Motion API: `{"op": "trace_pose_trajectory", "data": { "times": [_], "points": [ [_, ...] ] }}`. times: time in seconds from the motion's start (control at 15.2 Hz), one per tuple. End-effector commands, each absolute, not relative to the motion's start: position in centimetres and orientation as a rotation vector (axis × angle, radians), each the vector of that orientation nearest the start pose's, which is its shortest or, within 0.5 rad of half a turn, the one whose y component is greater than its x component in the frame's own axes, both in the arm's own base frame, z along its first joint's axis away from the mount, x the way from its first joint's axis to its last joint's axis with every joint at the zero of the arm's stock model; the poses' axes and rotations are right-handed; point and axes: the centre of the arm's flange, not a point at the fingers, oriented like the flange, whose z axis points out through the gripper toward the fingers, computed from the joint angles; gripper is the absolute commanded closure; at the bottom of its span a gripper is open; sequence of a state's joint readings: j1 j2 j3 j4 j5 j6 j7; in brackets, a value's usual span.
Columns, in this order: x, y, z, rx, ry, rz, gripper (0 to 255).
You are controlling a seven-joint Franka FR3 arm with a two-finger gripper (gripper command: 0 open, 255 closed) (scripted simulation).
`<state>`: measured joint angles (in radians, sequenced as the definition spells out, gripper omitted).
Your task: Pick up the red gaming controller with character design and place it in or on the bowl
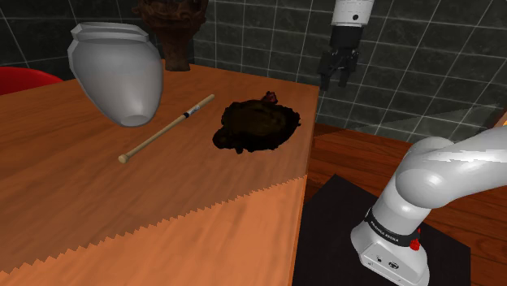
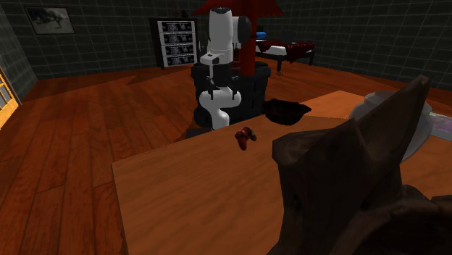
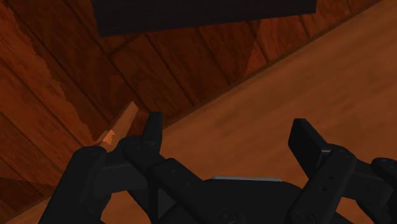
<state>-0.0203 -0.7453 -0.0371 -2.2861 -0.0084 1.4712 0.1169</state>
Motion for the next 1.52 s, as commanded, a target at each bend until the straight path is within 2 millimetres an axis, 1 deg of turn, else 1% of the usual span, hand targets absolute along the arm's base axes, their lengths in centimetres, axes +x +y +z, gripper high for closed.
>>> {"op": "trace_pose_trajectory", "data": {
  "times": [0.0, 0.46, 0.92, 0.99, 1.45],
  "points": [
    [30.7, -2.2, 60.2, -3.115, 0.256, 0.11, 0],
    [40.0, -1.0, 58.6, -2.991, 0.36, 0.192, 0],
    [49.2, -0.3, 56.6, -2.862, 0.455, 0.267, 0],
    [50.0, -0.3, 56.4, -2.851, 0.463, 0.273, 0],
    [49.4, 0.7, 52.9, -2.851, 0.463, 0.273, 0]
  ]
}}
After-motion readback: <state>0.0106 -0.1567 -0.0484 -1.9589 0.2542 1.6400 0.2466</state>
